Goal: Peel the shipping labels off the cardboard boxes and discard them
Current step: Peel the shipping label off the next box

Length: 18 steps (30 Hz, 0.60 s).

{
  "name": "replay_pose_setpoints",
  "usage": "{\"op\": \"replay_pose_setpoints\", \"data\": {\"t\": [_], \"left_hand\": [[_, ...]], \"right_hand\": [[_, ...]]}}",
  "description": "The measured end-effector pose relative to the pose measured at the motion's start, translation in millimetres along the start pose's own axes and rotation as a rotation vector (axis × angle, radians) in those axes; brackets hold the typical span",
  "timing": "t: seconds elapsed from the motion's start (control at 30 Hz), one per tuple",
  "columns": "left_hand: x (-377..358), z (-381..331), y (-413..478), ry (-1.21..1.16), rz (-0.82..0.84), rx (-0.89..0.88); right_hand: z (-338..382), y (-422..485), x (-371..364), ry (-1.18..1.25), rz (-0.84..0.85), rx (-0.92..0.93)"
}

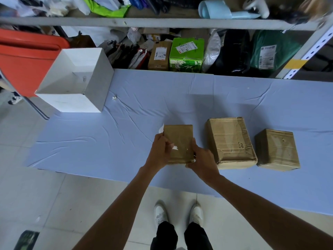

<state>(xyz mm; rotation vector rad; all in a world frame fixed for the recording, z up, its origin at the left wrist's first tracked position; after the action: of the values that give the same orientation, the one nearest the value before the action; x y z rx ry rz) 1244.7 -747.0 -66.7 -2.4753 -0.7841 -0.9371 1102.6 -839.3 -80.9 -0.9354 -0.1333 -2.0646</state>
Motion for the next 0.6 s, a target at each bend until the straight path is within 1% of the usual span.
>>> {"op": "replay_pose_setpoints", "data": {"t": [0.2,0.6], "left_hand": [[1.8,-4.6,0.9,-0.036,0.004,0.065],[1.3,1.4,1.6,-0.044,0.041,0.060]], "right_hand": [[-0.2,0.5,-0.4,-0.008,0.006,-0.020],[-1.6,0.8,-2.6,-0.007,-0.001,-0.019]]}}
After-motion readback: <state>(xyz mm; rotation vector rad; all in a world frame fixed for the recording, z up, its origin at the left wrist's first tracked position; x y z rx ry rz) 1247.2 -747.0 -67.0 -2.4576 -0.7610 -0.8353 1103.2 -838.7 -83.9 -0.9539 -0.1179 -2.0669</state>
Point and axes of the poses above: each hand's wrist, its own y-axis towards the middle knuckle, its own x-axis out of the back of the hand, z = x × y, the point moved 3 cm from there along y, towards the middle knuckle, and after that the axes turned 7 degrees about y, right-handed, at the moved point
